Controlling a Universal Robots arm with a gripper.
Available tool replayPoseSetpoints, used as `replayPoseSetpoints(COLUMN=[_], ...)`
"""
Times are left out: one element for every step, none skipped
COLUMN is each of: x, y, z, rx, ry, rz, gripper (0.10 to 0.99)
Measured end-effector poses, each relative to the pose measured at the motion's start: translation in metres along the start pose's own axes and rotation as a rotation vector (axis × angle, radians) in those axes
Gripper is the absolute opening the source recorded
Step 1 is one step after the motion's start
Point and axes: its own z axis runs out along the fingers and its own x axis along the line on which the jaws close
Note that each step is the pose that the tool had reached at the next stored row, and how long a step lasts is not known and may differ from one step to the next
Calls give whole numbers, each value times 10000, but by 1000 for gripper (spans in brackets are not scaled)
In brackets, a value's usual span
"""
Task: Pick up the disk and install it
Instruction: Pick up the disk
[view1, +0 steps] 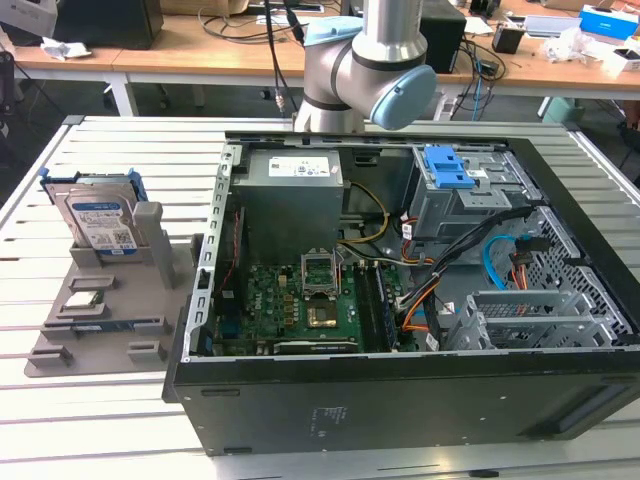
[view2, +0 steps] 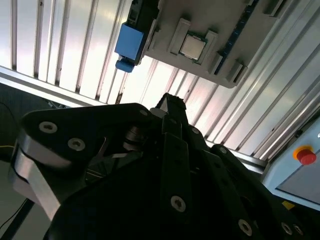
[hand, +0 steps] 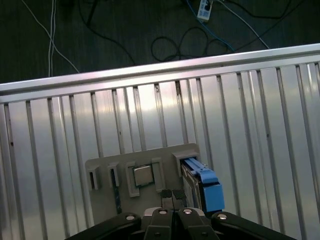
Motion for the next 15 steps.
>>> replayPoseSetpoints(x=[0,0,0,0,0,0,0,0,0,0,-9,-27,-38,-54,-77], y=[0,0,0,0,0,0,0,0,0,0,-1,-5,-7,-11,-16], z=[0,0,1,1,1,2,2,2,3,4,6,4,5,5,5], rx=[0,0,0,0,0,0,0,0,0,0,4,0,1,1,1], ry=[0,0,0,0,0,0,0,0,0,0,-3,-1,-1,-1,0], rz=[0,0,0,0,0,0,0,0,-1,0,2,1,0,0,0], gripper=[106,106,106,114,173,235,294,357,420,420,420,420,420,420,420])
